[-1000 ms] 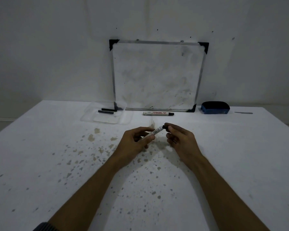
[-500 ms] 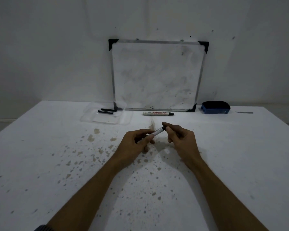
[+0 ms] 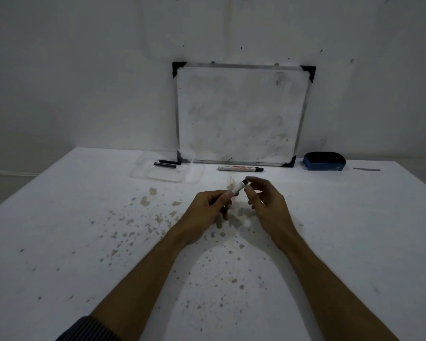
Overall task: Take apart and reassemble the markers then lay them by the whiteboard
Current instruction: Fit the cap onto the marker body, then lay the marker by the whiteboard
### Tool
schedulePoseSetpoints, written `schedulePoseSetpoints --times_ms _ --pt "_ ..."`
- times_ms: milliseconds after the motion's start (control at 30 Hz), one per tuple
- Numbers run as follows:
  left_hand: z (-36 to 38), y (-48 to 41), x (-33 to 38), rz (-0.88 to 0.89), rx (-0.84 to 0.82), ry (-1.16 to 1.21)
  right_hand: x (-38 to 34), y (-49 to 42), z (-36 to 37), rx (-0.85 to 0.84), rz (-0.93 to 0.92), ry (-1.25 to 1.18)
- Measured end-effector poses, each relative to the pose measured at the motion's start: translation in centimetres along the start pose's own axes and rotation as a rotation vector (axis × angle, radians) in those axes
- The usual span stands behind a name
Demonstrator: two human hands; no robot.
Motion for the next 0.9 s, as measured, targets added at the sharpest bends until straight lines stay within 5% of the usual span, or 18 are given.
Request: schedulePoseSetpoints --times_ms 200,533,633,733,900 --pt "0.5 -0.4 0.2 -0.075 0.078 0.384 -0.6 1.1 1.1 0.047 -0.003 0.098" --pt "0.3 -0.2 -0.4 -0.104 0.026 0.213 -0.5 1.7 2.0 0.009 -0.086 0.376" --pt "-0.2 -0.3 0.1 -0.088 0.084 -0.090 -0.2 0.4 0.9 0.074 -0.112 0.480" --pt "-1.8 0.0 -0.2 0.066 0.191 -0.724 0.3 -2.3 -0.4 0.163 -0.124 0.662" --pt "-2.2 0.1 -2.0 0.030 -0.080 -1.007 1.0 -7.4 -0.1 0.243 -0.194 0.949"
Point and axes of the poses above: each hand's wrist, its own y-axis away from the middle knuckle, its own z-axis out of the palm, x = y × z, the point moved 2 cm from there along -y, towards the middle knuckle, and after that the axes turned 10 degrees about z, right-handed, at the moved point
